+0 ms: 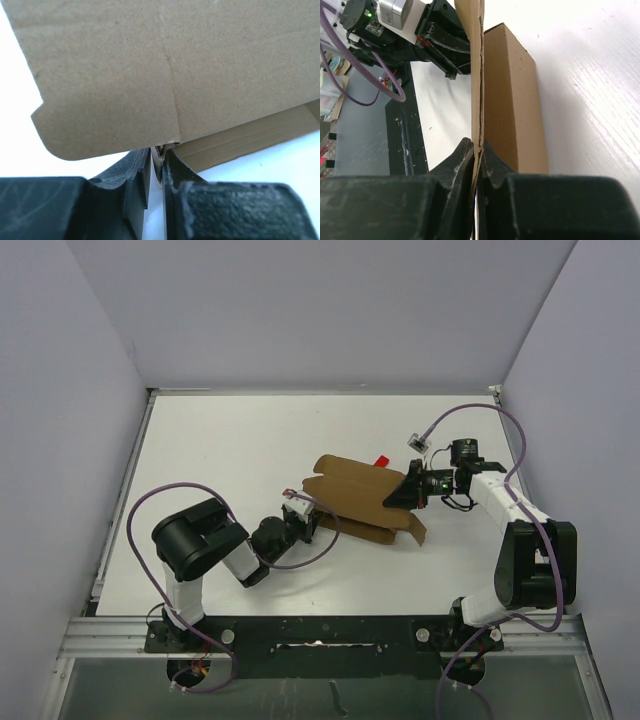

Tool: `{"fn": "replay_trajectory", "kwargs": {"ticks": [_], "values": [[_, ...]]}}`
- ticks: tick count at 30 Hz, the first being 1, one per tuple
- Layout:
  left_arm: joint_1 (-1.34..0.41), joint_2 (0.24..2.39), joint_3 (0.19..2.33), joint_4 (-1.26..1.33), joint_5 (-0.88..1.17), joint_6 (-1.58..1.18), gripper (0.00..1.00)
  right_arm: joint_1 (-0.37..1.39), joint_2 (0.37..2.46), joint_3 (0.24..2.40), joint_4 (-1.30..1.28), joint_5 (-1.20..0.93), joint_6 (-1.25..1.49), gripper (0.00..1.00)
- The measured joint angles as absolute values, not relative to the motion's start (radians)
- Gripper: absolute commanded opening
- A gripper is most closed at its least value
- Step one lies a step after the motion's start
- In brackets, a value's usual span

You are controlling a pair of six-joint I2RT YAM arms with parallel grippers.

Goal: Fold the paper box

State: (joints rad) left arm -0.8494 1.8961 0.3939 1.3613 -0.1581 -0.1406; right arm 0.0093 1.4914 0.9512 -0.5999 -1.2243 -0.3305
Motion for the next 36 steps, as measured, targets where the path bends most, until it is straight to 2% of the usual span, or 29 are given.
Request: {"fn": "replay_trajectory", "kwargs": {"ticks": [3,8,13,18,28,36], "values": [[-0.849,1.894,0.398,1.348,-0.166,-0.150,0.00,0.010,1.491,0.951,-0.601,-1.243,-0.326,0.00],[-0.850,1.803,0.401,1.213,-0.164,-0.178,0.00,0.017,1.459,0.952,-0.598,-1.257,-0.287,0.00],[-0.849,1.573,0.463,0.842,-0.158,-0.217,0.00,0.011,1.394,0.952,-0.545,-1.261,-0.184,0.00],[-0.845,1.438,0.590,0.438,-0.134,-0.276,0.00,-0.012,1.371,0.949,-0.449,-1.264,-0.046,0.00],[-0.845,1.415,0.748,-0.096,-0.062,-0.433,0.04,0.010,1.387,0.825,-0.312,-1.171,0.161,0.00],[-0.838,1.462,0.833,-0.226,-0.063,-0.470,0.13,0.012,1.417,0.807,-0.234,-1.125,0.234,0.00]]}}
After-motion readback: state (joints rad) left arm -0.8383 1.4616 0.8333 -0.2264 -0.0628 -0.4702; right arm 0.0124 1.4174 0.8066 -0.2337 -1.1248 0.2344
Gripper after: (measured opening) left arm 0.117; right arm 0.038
